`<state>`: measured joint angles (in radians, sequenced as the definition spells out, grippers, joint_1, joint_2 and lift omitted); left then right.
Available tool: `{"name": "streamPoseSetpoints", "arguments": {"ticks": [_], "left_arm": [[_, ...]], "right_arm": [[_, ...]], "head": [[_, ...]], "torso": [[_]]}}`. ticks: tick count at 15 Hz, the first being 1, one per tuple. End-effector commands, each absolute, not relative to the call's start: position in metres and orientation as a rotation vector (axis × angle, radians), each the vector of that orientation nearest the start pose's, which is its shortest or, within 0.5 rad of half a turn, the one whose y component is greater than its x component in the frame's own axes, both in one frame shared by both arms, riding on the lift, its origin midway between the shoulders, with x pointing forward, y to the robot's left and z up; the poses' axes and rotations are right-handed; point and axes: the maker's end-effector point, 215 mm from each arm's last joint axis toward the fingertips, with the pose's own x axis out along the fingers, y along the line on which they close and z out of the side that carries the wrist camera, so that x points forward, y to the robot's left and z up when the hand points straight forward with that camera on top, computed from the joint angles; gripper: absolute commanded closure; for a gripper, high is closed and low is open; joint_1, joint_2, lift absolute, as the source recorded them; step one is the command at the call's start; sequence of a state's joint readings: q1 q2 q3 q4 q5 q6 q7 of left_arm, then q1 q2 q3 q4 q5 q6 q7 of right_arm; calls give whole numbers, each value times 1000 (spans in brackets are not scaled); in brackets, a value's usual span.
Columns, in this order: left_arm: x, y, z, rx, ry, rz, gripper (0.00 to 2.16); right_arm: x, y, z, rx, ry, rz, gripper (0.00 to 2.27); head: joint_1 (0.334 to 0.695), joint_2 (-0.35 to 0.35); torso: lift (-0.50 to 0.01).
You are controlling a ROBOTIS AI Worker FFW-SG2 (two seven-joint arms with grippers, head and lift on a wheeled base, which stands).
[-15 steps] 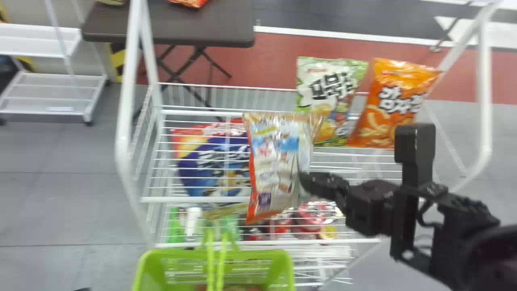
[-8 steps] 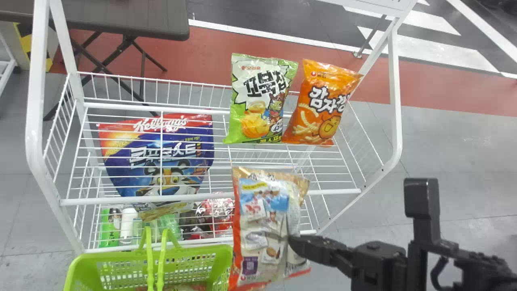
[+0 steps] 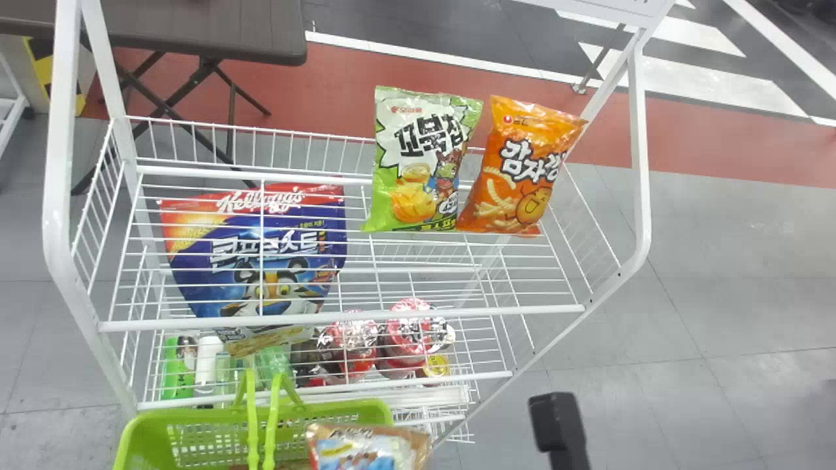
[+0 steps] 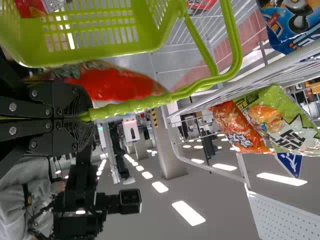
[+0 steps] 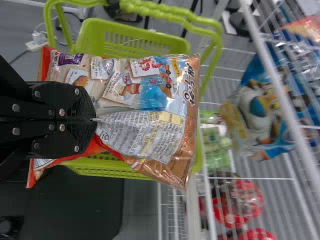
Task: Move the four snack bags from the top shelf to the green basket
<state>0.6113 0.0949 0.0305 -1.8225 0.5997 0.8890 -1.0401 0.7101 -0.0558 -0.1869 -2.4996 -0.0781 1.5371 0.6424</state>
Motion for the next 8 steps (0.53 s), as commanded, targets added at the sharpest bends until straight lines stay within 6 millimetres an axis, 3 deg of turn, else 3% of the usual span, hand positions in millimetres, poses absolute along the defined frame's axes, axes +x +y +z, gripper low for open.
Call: {"name": "streamPoseSetpoints", "arguments": {"ticks": [1, 5, 8], "left_arm": [[185, 27, -481, -1112, 843, -1014, 1663], [184, 26, -481, -1111, 845, -1015, 1663], [183, 25, -481, -1110, 845, -1019, 1663]], "right_arm": [[179, -156, -512, 377, 1232, 459, 2219], [205, -126, -528, 342, 1172, 522, 2219], [239, -108, -521, 306, 1017, 551, 2219]], "head": [[695, -350], [695, -350], [695, -329]], "torso": [[0], [0], [0]]}}
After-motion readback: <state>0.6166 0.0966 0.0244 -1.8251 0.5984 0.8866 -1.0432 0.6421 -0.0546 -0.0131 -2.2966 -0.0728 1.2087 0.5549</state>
